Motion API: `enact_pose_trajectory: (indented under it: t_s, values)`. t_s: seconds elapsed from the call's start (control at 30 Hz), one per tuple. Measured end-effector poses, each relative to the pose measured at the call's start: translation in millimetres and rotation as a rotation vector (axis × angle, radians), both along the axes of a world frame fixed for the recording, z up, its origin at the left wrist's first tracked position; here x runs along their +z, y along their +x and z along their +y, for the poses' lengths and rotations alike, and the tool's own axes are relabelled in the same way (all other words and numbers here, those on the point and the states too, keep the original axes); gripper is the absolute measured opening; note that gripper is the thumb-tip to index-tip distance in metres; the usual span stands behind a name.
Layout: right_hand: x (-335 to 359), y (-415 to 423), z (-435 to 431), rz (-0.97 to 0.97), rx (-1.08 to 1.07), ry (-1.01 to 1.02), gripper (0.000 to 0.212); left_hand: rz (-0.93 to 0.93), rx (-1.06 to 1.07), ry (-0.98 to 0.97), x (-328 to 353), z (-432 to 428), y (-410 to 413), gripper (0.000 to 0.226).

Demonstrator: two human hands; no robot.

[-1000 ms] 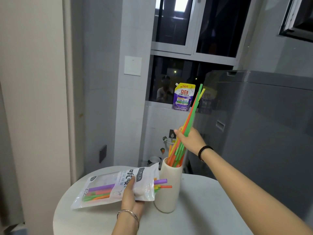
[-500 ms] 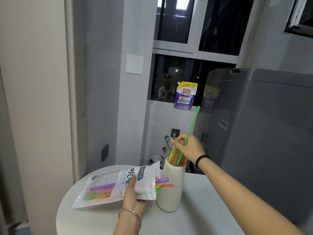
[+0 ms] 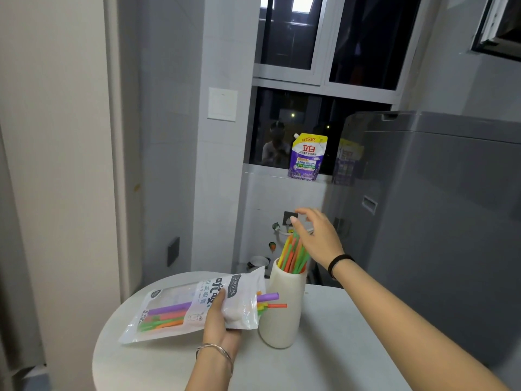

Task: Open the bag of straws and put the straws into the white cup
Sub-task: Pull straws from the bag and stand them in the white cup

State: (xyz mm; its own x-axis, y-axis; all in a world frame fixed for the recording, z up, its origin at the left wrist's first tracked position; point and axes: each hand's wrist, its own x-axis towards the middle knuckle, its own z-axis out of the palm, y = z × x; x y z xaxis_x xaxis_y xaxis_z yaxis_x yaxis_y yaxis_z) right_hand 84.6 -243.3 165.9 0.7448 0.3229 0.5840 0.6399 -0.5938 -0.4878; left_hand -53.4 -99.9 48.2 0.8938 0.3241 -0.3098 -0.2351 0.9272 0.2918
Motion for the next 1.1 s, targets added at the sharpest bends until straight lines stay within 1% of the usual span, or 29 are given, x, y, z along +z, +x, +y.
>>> enact_pose_trajectory:
  t_s: [0.07, 0.13, 0.2, 0.23, 0.27, 0.37, 0.4, 0.43, 0.47, 0.5, 0.57, 0.63, 0.67, 0.7, 0.73, 0.83, 0.93, 0.97, 1.0, 1.1]
  values:
    - [-7.0, -0.4, 0.3, 0.113, 0.046, -0.147, 0.044, -0.005, -0.009, 0.007, 0.7, -0.5, -0.3, 0.045]
    - [-13.8, -2.8, -0.5, 0.208, 0.081, -0.248, 0.046, -0.008, -0.003, 0.008, 1.2, -1.3, -0.5, 0.049]
    - [-16.1, -7.7, -1.9, 0.213, 0.086, -0.223, 0.046, -0.001, 0.014, 0.008, 1.1, -1.7, -0.3, 0.049]
    - [-16.1, -11.7, -2.7, 0.183, 0.079, -0.146, 0.044, 0.007, 0.019, 0.010, 1.0, -1.5, 0.0, 0.049]
    - [-16.3, -18.1, -3.0, 0.146, 0.071, -0.024, 0.041, 0.012, 0.022, 0.010, 1.1, -1.6, 0.1, 0.049]
    - [-28.0, -48.8, 0.6, 0.028, 0.065, 0.456, 0.022, 0.017, 0.038, 0.032, 0.9, -1.5, 0.2, 0.049]
    - [-37.3, -60.6, 2.5, 0.009, 0.043, 0.593, 0.018, 0.017, 0.047, 0.045, 1.8, -1.8, 0.3, 0.048]
    - [-49.7, -71.9, 5.2, 0.034, 0.013, 0.715, 0.016, 0.021, 0.062, 0.062, 2.2, -2.2, 0.7, 0.048]
    - [-64.5, -81.9, 8.7, 0.110, -0.018, 0.830, 0.015, 0.033, 0.085, 0.091, 1.4, -2.6, 1.7, 0.048]
    - [-78.8, -89.5, 12.5, 0.227, -0.046, 0.933, 0.015, 0.048, 0.113, 0.131, 1.8, -3.6, 2.9, 0.047]
    - [-103.8, -99.5, 19.8, 0.570, -0.051, 1.092, 0.017, 0.090, 0.203, 0.233, 2.6, -5.8, 3.2, 0.042]
    - [-114.8, -104.4, 26.0, 0.945, 0.028, 1.233, 0.022, 0.131, 0.313, 0.357, 5.3, -10.3, 1.7, 0.039]
    - [-117.2, -106.0, 27.5, 1.084, 0.080, 1.321, 0.027, 0.142, 0.349, 0.419, 7.4, -12.9, 1.0, 0.043]
    - [-119.5, -106.7, 28.1, 1.161, 0.123, 1.398, 0.032, 0.145, 0.373, 0.477, 8.6, -15.4, 0.5, 0.046]
    - [-120.9, -106.6, 28.2, 1.186, 0.147, 1.444, 0.035, 0.146, 0.388, 0.529, 9.3, -17.3, 0.4, 0.048]
    - [-124.5, -108.6, 34.0, 1.201, 0.150, 1.478, 0.039, 0.175, 0.385, 0.667, 9.4, -23.1, 2.6, 0.046]
    - [-122.2, -115.5, 42.3, 1.181, 0.159, 1.498, 0.029, 0.176, 0.381, 0.779, 8.7, -27.9, 5.7, 0.042]
    - [-122.1, -116.8, 42.6, 1.151, 0.166, 1.453, 0.026, 0.177, 0.376, 0.803, 8.7, -29.2, 6.4, 0.042]
    - [-122.2, -117.9, 42.3, 1.121, 0.169, 1.361, 0.024, 0.180, 0.376, 0.820, 8.9, -29.3, 6.5, 0.041]
    - [-125.5, -121.1, 38.0, 1.032, 0.075, 0.993, 0.029, 0.204, 0.395, 0.805, 8.0, -25.4, 6.4, 0.041]
